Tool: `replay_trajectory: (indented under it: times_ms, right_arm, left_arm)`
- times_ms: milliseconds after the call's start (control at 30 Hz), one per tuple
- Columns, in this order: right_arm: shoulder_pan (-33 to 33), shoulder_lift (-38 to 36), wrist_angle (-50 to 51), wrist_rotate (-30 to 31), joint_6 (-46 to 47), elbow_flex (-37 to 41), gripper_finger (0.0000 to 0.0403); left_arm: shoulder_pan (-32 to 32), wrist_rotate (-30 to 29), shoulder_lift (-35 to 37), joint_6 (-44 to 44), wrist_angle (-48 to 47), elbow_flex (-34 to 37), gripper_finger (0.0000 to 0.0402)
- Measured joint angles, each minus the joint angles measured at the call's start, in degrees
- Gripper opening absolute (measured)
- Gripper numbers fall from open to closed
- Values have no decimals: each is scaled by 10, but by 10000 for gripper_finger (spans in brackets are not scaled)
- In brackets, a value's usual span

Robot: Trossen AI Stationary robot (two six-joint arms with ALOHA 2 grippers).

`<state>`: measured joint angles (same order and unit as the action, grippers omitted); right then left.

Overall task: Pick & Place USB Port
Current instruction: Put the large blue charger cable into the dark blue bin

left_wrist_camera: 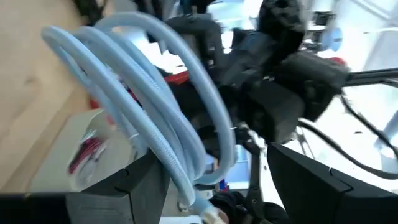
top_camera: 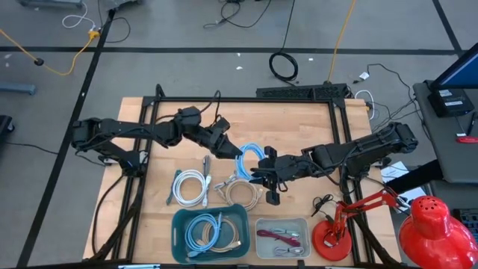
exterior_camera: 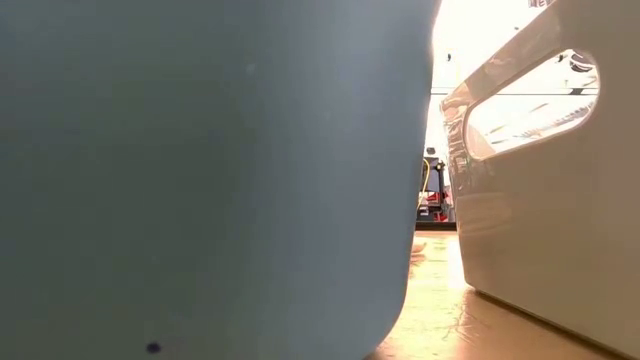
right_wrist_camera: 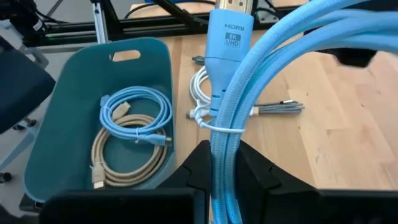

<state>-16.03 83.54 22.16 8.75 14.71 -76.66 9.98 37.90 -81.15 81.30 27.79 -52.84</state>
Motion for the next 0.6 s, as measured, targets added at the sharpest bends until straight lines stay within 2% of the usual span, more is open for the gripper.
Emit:
replay_trajectory:
  times_ms: [167, 467, 533, 600]
  right_arm:
    - [5, 1, 0, -1, -2, 1, 31]
    - [18, 1, -3, -17, 2, 1, 31]
    - [22, 1, -3, -19, 5, 1, 31]
    - [24, 1, -1, -33, 9, 1, 34]
  left_arm:
    - [-5, 1, 0, -22, -65, -1, 266]
    - [-3, -9, 0, -16, -83, -1, 266]
    - [-2, -9, 0, -11, -102, -1, 256]
    - [-4, -9, 0, -14, -125, -2, 223]
